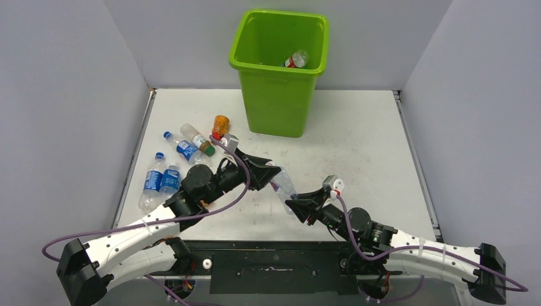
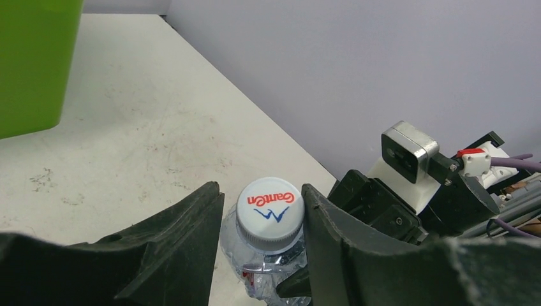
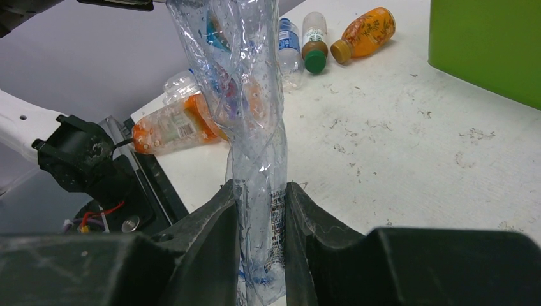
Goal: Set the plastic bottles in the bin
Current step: Pick up the plastic bottle at the center of the board.
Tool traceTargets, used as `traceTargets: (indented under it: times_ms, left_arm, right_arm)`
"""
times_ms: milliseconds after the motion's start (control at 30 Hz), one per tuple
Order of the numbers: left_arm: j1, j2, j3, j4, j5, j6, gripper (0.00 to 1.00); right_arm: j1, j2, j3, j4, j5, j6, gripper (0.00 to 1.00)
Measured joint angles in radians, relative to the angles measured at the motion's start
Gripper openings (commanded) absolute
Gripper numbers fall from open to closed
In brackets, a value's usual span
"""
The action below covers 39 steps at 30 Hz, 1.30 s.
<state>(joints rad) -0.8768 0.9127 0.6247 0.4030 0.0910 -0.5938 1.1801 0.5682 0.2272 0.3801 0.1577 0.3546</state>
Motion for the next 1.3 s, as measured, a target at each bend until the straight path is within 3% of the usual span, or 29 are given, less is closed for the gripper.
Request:
traceTargets:
  times_ms: [100,200,233,333,400,700,900,1167,1300]
  left_arm:
    - [-0.002,0.006,0.0,0.01,0.015,-0.008,0.01]
    - [-0.005,0.019,0.0,0.013,0.026,-0.005,0.0]
    - [-0.005,0.022,0.0,0.013,0.026,-0.007,0.0]
    - [-0.004,0.027,0.0,0.019,0.034,-0.005,0.0]
    - [-0.004,0.028,0.0,0.019,0.037,-0.005,0.0]
    - [-0.004,-0.048,0.008,-0.051,-0.049,0.069,0.0]
    - [-0.004,-0.136,0.109,-0.135,-0.149,0.195,0.0]
    - [-0.003,-0.151,0.286,-0.169,-0.224,0.371,0.0]
    - [-0.003,-0.12,0.375,-0.156,-0.267,0.518,0.0]
  right_arm:
    - [0.001,-0.003,-0.006,0.001,0.004,0.005,0.05]
    - [0.003,-0.003,-0.016,0.002,0.015,0.011,0.09]
    - [0.005,-0.003,-0.016,0.0,0.018,0.013,0.25]
    - [0.006,-0.003,-0.016,-0.001,0.024,0.026,0.98]
    - [0.008,-0.003,-0.013,-0.007,0.031,0.053,0.9]
    - [0.013,0.025,0.16,-0.169,0.041,0.118,0.9]
    - [0.014,0.032,0.291,-0.236,0.034,0.164,0.9]
    - [0.014,0.018,0.297,-0.272,0.024,0.179,0.9]
    - [0.019,-0.013,0.245,-0.287,0.114,0.186,0.9]
